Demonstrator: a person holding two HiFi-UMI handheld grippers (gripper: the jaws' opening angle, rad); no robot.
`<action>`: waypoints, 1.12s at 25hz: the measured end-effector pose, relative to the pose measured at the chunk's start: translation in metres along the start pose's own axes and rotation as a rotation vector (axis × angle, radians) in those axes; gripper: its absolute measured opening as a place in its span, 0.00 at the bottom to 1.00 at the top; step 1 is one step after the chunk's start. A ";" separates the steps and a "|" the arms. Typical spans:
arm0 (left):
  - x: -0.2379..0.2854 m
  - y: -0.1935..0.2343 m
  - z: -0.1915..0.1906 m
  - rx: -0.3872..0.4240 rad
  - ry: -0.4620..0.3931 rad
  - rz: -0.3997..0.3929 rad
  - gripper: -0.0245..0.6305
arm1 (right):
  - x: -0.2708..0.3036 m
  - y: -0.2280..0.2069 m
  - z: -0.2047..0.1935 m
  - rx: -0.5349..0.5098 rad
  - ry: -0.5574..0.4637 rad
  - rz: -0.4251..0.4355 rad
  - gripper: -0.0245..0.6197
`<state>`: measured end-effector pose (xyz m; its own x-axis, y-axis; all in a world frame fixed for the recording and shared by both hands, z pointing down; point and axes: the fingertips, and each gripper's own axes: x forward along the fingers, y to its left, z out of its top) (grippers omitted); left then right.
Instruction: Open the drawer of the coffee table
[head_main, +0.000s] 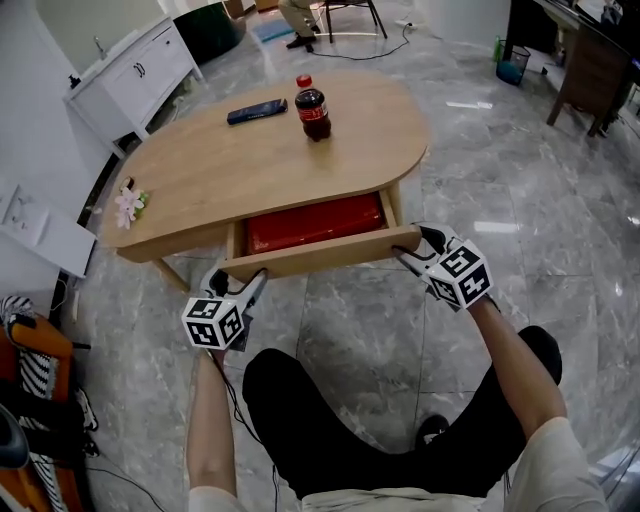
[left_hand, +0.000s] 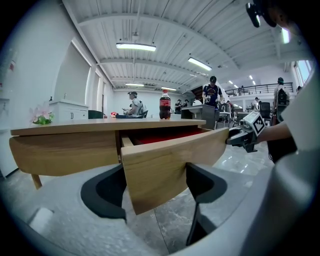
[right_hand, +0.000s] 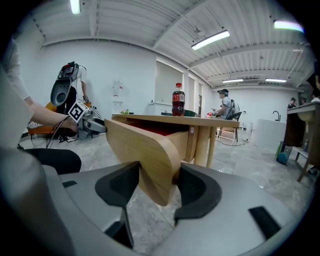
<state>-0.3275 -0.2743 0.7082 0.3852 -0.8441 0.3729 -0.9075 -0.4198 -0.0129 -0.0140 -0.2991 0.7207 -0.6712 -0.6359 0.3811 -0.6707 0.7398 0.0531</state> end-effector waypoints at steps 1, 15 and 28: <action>-0.003 0.000 -0.001 0.004 -0.001 -0.001 0.61 | -0.002 0.003 -0.001 -0.002 -0.003 0.006 0.42; -0.019 -0.012 -0.005 0.012 -0.009 0.002 0.61 | -0.018 0.016 -0.006 -0.026 0.003 0.039 0.39; -0.033 -0.022 -0.019 0.008 -0.002 0.012 0.61 | -0.027 0.028 -0.018 -0.097 0.019 0.089 0.36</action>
<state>-0.3229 -0.2309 0.7138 0.3744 -0.8497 0.3713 -0.9107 -0.4122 -0.0250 -0.0089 -0.2571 0.7280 -0.7197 -0.5634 0.4056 -0.5747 0.8113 0.1072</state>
